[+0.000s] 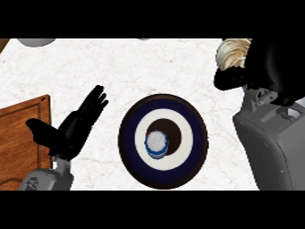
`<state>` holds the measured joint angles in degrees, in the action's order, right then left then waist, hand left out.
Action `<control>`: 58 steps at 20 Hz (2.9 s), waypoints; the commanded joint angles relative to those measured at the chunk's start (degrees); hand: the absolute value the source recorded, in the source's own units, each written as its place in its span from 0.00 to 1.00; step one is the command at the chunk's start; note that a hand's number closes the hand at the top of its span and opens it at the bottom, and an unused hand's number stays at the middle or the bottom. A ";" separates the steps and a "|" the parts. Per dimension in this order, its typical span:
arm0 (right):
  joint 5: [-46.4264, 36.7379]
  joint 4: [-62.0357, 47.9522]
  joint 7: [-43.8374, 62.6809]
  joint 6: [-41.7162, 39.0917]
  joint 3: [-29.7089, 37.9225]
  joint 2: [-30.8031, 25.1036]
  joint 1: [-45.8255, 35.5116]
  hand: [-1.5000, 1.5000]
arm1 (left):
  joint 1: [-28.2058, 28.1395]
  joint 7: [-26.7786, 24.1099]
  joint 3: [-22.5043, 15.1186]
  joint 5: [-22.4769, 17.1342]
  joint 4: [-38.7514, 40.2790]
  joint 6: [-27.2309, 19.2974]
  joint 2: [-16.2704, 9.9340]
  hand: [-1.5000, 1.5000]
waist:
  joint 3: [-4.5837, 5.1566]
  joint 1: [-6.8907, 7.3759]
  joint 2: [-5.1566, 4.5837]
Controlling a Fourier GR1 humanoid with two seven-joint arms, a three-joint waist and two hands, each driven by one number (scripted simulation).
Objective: Pick the cupcake from the plate and place it in the bowl
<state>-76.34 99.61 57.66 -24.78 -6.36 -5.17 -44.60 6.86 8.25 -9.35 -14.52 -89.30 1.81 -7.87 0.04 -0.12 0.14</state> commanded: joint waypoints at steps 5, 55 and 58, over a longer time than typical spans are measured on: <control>3.99 -8.99 -8.44 9.28 14.93 -8.32 1.85 1.00 | 0.10 2.66 0.37 -0.74 -2.35 0.47 0.34 0.50 | -0.08 0.57 -0.30; 45.02 4.51 -56.65 47.09 28.70 4.99 27.83 0.00 | -4.27 0.07 2.09 2.97 -2.09 -0.29 1.86 0.50 | 0.10 -4.17 1.91; 45.45 11.50 -56.25 49.96 21.11 5.08 37.64 1.00 | -3.62 0.49 2.79 2.34 -2.07 -0.26 1.73 0.50 | 0.04 -4.44 1.89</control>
<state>-31.65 100.81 0.89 24.20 21.88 -1.35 -17.34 3.07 8.32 -6.98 -12.15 -90.65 1.99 -6.01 0.12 -4.08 1.87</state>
